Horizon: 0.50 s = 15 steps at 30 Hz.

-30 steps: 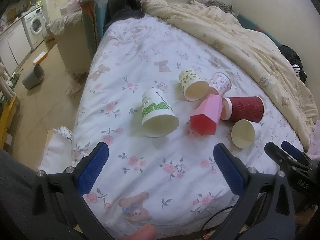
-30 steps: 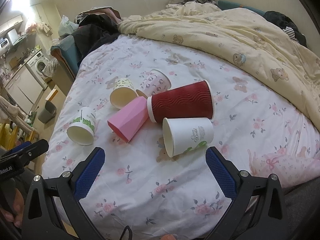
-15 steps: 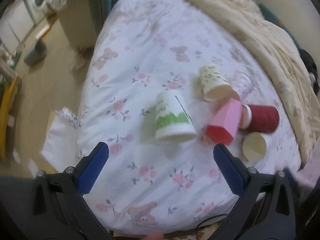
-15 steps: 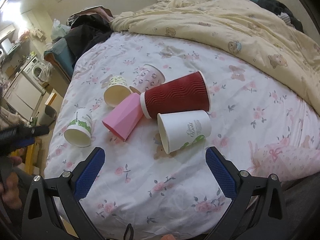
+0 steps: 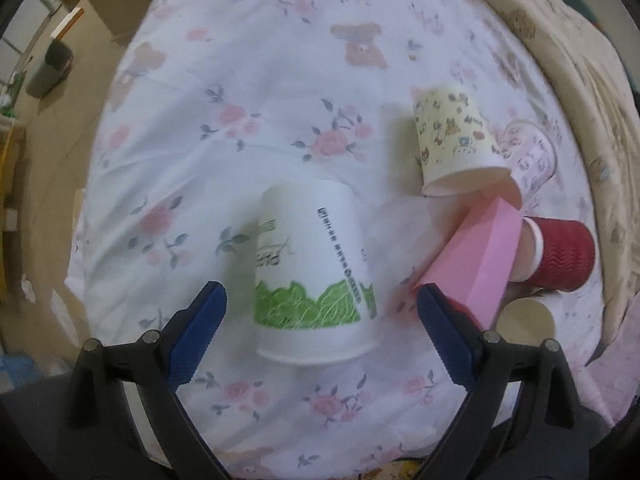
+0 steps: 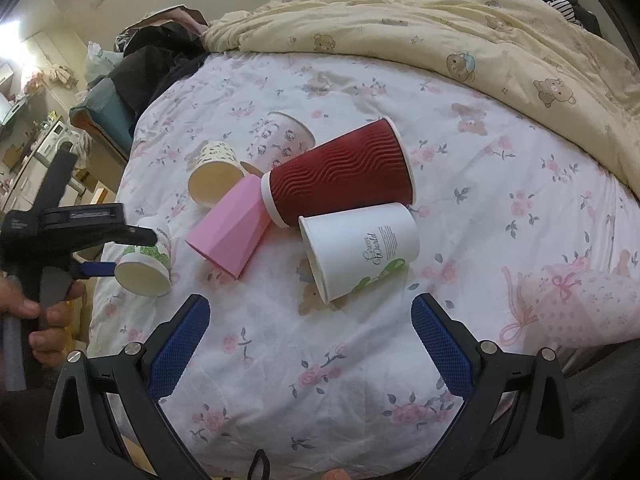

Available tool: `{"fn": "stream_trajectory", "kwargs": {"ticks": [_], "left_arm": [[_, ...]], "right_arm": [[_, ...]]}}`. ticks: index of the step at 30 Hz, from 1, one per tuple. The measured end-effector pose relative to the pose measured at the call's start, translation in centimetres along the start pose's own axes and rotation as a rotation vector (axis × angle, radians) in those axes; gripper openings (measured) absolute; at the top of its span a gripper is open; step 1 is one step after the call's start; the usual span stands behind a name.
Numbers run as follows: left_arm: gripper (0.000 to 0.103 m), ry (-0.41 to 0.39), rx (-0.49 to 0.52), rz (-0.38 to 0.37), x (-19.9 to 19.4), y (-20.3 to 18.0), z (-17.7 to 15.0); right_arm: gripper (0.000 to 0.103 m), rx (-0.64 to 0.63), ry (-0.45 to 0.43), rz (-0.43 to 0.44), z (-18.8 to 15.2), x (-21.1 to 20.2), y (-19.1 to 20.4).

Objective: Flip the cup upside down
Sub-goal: 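Move the left gripper to the white green-leaf cup and close on it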

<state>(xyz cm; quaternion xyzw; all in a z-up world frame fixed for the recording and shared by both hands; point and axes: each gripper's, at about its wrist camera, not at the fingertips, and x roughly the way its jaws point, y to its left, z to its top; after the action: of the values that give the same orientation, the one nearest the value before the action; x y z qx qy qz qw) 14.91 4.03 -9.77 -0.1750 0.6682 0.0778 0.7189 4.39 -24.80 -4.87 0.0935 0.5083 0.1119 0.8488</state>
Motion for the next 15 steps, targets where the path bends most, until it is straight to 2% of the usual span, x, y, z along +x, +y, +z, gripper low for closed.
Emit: {"fn": "stream_trajectory", "kwargs": {"ticks": [3,4,6,7,8,15], "left_arm": [[0.091,0.015,0.006,0.021,1.0,-0.4,0.5],[0.087,0.019,0.007,0.027,1.3,-0.4,0.6],[0.076,0.038,0.009,0.029,1.9,-0.4,0.8],[0.062,0.051,0.011,0.027,2.2,-0.4,0.8],[0.060,0.066,0.012,0.024,2.5,-0.4,0.8],[0.059,0.036,0.032,0.003,0.6,-0.6,-0.3]], "right_arm": [[0.103,0.002,-0.001,-0.002,0.0,0.1,-0.1],[0.103,0.006,0.002,0.000,0.1,0.1,-0.2],[0.103,0.011,0.007,0.003,0.1,0.2,-0.2],[0.103,0.010,0.008,0.003,0.1,0.3,-0.2],[0.103,0.008,0.008,0.004,0.1,0.3,-0.1],[0.103,0.003,0.004,0.003,0.2,0.2,0.0]]}}
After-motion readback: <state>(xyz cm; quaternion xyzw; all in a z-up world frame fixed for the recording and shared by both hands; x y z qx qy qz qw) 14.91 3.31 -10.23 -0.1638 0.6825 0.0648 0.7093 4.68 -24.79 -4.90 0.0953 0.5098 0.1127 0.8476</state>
